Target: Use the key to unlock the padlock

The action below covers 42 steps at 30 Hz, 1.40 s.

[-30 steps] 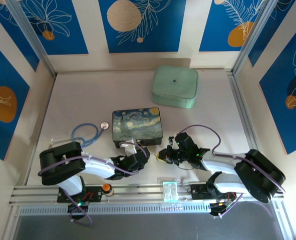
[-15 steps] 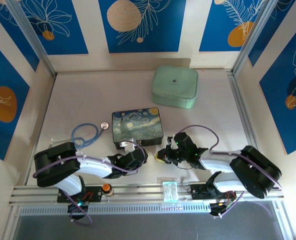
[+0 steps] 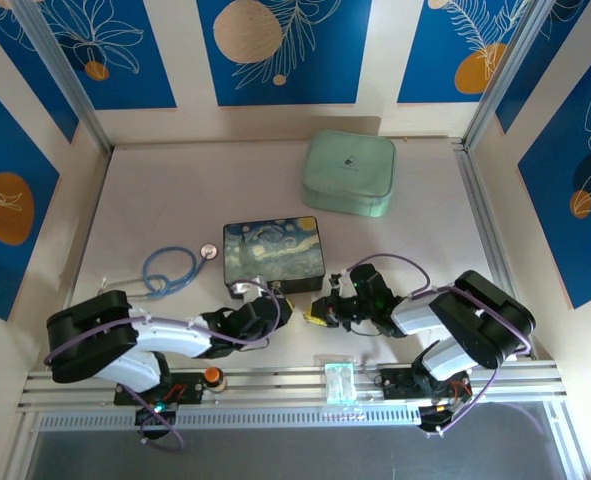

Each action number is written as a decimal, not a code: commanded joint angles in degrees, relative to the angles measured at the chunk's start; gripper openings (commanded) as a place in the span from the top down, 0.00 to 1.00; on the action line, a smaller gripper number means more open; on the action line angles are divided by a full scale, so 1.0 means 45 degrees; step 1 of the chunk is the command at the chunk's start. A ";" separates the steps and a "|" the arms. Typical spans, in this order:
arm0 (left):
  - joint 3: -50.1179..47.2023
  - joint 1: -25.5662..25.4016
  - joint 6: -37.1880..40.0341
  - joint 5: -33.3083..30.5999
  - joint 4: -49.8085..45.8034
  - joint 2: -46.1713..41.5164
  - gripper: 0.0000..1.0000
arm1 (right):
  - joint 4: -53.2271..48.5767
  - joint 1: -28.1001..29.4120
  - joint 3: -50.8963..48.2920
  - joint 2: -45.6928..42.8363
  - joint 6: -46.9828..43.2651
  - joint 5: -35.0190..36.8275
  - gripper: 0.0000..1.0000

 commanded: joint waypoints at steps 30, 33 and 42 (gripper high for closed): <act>-0.0594 0.0442 -0.1317 0.0701 0.2283 -0.0385 1.00 | 0.3443 -0.0284 0.0299 0.1897 0.0232 -0.1356 1.00; -0.0689 0.0442 -0.1402 0.0716 0.2322 -0.0432 1.00 | 0.3789 -0.0311 0.0132 0.1955 0.0357 -0.1234 1.00; -0.0866 0.0442 -0.1859 0.1087 0.3635 0.0234 1.00 | 0.5773 -0.0314 0.0192 0.2626 0.0904 -0.1233 1.00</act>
